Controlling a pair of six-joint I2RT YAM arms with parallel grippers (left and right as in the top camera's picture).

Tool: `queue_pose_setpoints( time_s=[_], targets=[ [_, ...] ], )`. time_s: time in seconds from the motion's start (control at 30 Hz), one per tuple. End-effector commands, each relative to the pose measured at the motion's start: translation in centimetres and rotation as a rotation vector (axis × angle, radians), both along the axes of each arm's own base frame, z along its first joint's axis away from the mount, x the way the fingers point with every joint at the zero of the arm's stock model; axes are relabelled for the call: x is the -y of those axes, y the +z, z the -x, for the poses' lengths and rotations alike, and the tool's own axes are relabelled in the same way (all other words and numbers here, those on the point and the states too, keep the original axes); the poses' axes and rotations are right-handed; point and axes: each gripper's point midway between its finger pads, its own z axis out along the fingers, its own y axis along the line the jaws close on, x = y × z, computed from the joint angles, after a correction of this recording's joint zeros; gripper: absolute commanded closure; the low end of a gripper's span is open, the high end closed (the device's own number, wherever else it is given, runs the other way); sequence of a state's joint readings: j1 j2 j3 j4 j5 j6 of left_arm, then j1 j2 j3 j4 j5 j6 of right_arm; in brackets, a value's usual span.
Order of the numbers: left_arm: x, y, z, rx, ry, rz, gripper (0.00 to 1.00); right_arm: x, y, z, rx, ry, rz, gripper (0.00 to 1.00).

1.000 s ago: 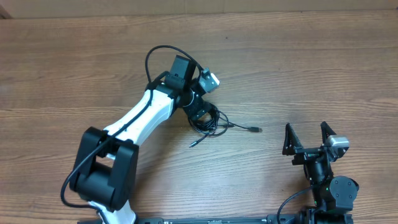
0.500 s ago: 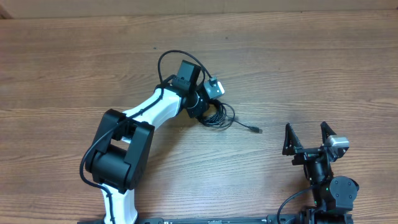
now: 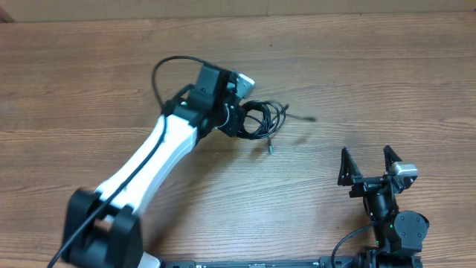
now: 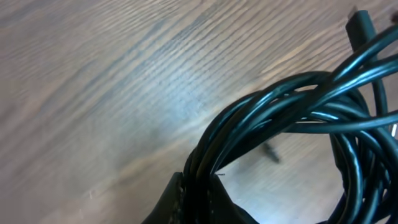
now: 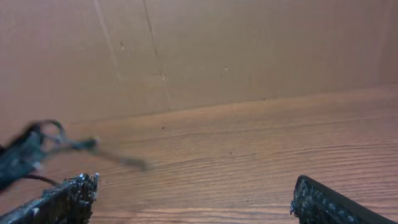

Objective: Untangle cables
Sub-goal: 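Lift the coil with the left gripper and move right gripper toward it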

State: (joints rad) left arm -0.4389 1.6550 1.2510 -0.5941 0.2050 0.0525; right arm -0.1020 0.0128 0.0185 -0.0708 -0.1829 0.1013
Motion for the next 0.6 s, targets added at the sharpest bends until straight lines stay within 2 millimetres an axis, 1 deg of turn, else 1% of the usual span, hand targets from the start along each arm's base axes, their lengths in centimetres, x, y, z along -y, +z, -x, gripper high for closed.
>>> queue_pose_setpoints(
  time_s=[0.0,0.1,0.17,0.23,0.37,0.43,0.53,0.57],
  targets=[
    [-0.4,1.6,1.9,-0.158,0.255,0.123,0.96,-0.1,-0.2,0.0,0.005,0.002,-0.002,0.0],
    [-1.2,0.8,3.6,-0.287,0.394,0.135,0.96,-0.1,-0.2,0.0,0.005,0.002,-0.002,0.0],
    [-1.9,0.0,5.2,-0.407,0.536,0.136,0.96,-0.1,-0.2,0.0,0.004,0.002,-0.001,0.0],
    [-2.4,-0.4,6.1,-0.466,0.603,0.127,0.96,-0.1,-0.2,0.0,0.005,0.002,-0.002,0.0],
    [-2.8,-0.8,7.0,-0.497,0.608,0.096,0.96,-0.1,-0.2,0.0,0.004,0.002,-0.002,0.0],
    [-2.8,-0.8,7.1,-0.497,0.602,0.091,0.96,-0.1,-0.2,0.0,0.005,0.001,-0.001,0.0],
    [-2.8,-0.8,7.1,-0.476,0.547,0.073,0.96,-0.2,0.0,0.0,0.01,0.007,-0.002,0.0],
    [-2.9,-0.8,7.1,-0.457,0.496,0.056,0.96,-0.9,0.3,0.1,0.024,0.048,-0.001,0.0]
  ],
)
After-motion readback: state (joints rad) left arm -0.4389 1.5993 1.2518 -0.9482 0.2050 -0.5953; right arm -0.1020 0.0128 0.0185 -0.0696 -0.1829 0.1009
